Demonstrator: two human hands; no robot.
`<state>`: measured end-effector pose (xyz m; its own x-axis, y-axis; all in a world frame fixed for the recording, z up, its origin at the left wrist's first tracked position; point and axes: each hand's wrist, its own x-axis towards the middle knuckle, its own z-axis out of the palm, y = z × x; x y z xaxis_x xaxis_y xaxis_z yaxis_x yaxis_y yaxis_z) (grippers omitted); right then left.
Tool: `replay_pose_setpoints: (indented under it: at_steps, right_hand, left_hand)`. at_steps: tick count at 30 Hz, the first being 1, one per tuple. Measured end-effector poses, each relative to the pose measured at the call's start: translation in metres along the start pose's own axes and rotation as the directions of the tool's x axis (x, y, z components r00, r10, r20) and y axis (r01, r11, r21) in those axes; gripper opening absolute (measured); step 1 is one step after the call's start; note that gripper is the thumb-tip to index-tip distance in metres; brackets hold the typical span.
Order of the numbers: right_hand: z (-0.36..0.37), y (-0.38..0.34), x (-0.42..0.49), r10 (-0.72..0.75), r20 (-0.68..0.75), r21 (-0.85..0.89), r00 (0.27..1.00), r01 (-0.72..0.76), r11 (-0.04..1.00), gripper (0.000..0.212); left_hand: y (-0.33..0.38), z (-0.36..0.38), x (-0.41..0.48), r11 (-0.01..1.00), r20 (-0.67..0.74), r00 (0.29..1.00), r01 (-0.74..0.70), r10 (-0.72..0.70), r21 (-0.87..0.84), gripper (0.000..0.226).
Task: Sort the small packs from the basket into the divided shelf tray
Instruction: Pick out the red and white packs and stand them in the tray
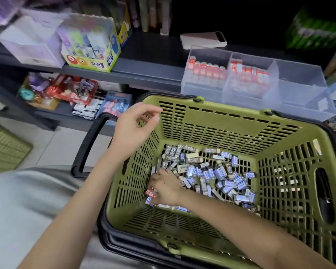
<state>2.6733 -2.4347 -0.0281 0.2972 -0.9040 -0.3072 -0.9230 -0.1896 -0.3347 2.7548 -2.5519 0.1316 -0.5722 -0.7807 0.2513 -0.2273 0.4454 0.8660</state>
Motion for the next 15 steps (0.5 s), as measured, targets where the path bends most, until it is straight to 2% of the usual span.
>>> replay_pose_setpoints:
  at_steps: [3, 6, 8, 11, 12, 13, 14, 15]
  right_hand:
    - [-0.008, 0.018, -0.012, 0.004, 0.003, 0.054, 1.0, -0.005, 0.999, 0.041]
    - [-0.014, 0.045, -0.031, 0.048, -0.077, 0.092, 0.996, -0.041, 0.995, 0.027]
    - [-0.022, 0.063, -0.042, 0.127, -0.147, 0.133, 0.981, -0.107, 0.985, 0.031]
    - [-0.042, 0.081, -0.053, 0.272, -0.156, 0.194, 0.949, -0.241, 0.951, 0.039]
    - [-0.049, 0.084, -0.056, 0.346, -0.168, 0.304, 0.923, -0.285, 0.909, 0.034]
    - [-0.056, 0.084, -0.061, 0.432, -0.171, 0.488, 0.886, -0.305, 0.818, 0.029]
    - [-0.065, 0.081, -0.066, 0.507, -0.147, 0.705, 0.85, -0.269, 0.656, 0.024]
    - [-0.075, 0.075, -0.072, 0.543, -0.101, 0.881, 0.834, -0.179, 0.438, 0.021]
  left_hand:
    - [0.0, -0.002, 0.0, 1.0, 0.009, 1.0, -0.012, 0.012, -0.001, 0.026]
    - [0.0, -0.001, 0.001, 1.0, 0.01, 1.0, -0.013, 0.013, 0.02, 0.026]
    - [0.0, 0.001, 0.0, 0.999, 0.02, 1.0, 0.002, -0.003, 0.041, 0.025]
    - [0.004, 0.001, 0.0, 0.998, 0.013, 1.0, 0.018, -0.019, 0.067, 0.023]
    - [0.006, 0.002, -0.001, 0.997, 0.016, 0.999, 0.031, -0.033, 0.07, 0.022]
    - [0.009, 0.005, -0.002, 0.996, 0.038, 0.997, 0.062, -0.065, 0.067, 0.021]
    - [0.012, 0.01, -0.004, 0.991, 0.09, 0.988, 0.121, -0.127, 0.063, 0.02]
    - [0.015, 0.017, -0.008, 0.975, 0.181, 0.958, 0.212, -0.221, 0.065, 0.021]
